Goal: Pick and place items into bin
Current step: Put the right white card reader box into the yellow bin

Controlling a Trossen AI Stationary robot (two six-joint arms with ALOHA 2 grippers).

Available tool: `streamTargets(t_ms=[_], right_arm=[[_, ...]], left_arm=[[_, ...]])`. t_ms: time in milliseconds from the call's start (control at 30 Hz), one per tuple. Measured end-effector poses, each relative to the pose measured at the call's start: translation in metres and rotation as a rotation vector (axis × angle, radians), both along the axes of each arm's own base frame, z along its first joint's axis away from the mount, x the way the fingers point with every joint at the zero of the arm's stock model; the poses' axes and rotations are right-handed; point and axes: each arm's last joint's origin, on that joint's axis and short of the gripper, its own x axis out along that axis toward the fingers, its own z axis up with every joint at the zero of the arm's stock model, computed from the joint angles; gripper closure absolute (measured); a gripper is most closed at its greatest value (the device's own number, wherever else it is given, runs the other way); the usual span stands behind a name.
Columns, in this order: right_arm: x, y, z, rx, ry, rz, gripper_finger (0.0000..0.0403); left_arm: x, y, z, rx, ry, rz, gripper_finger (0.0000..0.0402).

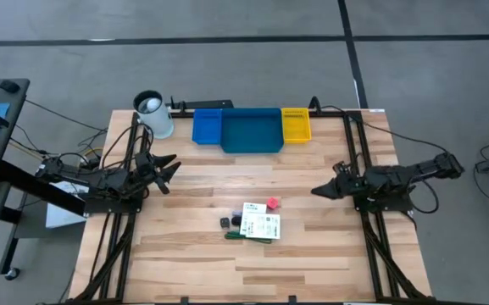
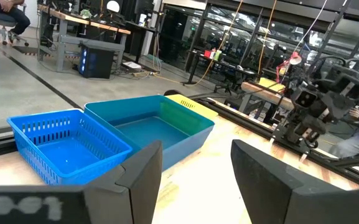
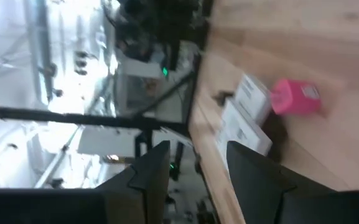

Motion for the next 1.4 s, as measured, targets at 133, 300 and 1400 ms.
streamTargets(t_ms=[133,300,1400], right_arm=[[0.005,0.009,-0.007,0.000,0.082,0.034,0.0249],[0.014,0.022,-0.009,-0.003,0.087,0.024,0.0249],[0.067,0.091,-0.046,0.050,0.256,-0.009,0.0249]], left_arm=[[0.000,0.000,0.000,0.000,0.000,0.000,0.0220],[0.000,0.000,0.000,0.000,0.000,0.000,0.0220],[0.000,0.000,0.000,0.000,0.000,0.000,0.0220]])
